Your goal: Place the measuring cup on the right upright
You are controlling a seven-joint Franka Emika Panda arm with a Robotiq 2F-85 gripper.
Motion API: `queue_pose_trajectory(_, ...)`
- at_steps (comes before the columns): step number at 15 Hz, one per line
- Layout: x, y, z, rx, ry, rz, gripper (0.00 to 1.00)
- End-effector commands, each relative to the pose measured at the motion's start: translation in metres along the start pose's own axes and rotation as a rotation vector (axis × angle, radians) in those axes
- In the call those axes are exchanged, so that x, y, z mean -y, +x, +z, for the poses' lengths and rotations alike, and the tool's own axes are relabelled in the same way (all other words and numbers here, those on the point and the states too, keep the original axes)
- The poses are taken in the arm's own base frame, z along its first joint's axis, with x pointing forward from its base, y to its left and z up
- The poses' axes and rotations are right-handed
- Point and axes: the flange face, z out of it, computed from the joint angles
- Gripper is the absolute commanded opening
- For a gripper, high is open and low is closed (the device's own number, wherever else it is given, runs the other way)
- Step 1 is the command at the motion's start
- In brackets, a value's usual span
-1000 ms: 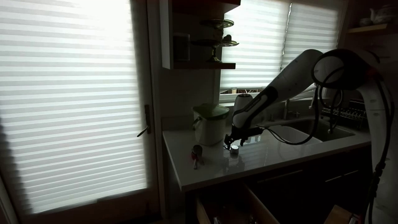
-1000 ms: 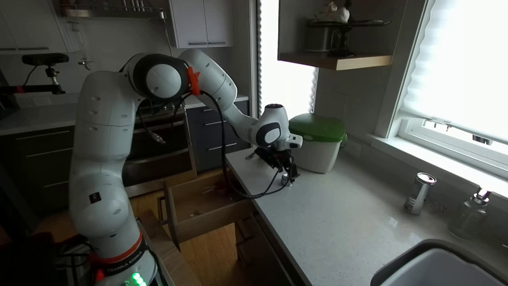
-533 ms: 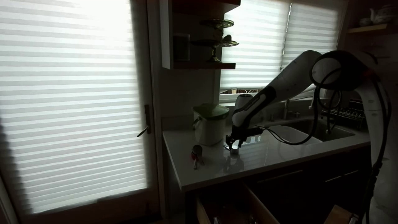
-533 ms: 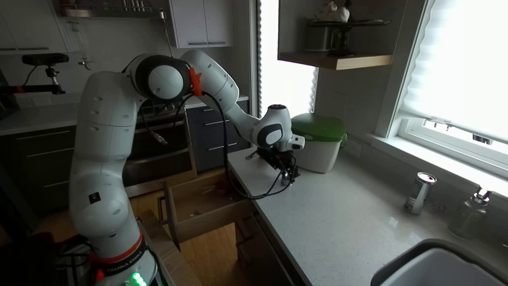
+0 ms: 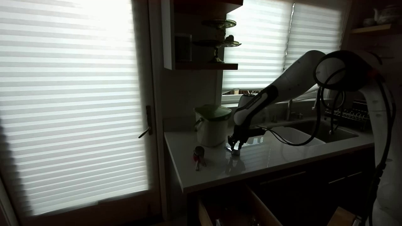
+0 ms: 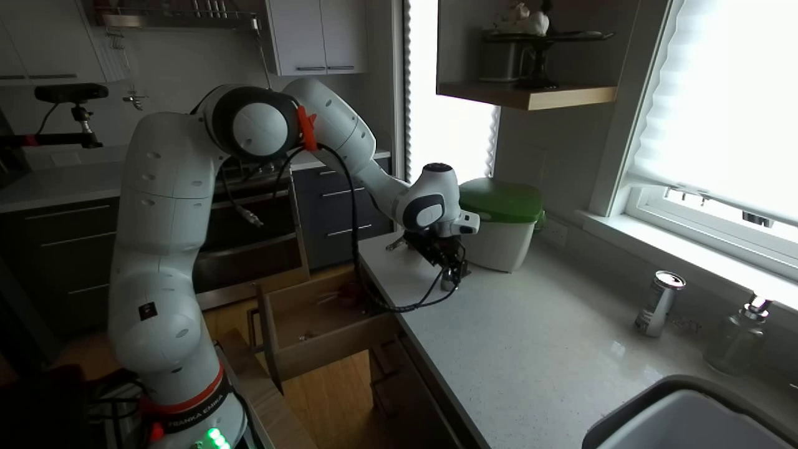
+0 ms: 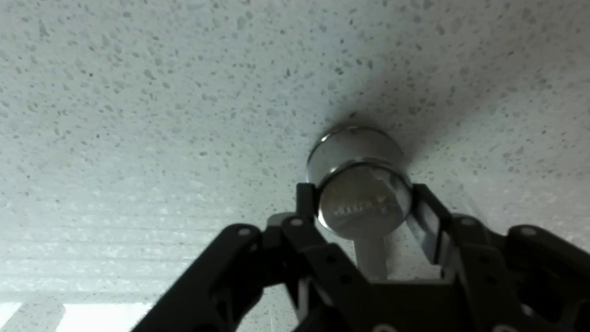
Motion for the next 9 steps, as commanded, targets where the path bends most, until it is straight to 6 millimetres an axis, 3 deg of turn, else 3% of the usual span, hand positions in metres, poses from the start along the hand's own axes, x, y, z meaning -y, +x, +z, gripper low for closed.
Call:
queue_pose_trajectory(1,-0.005,-0.001,-0.024,0.015,0.061,0.002,0.28)
queue_pose_trajectory(5,-0.014,-0.008,-0.043,0.093,0.228,0.013,0.28)
queue_pose_trajectory(9,-0.032,-0.017,-0.047,0.173,0.451,0.014,0.28)
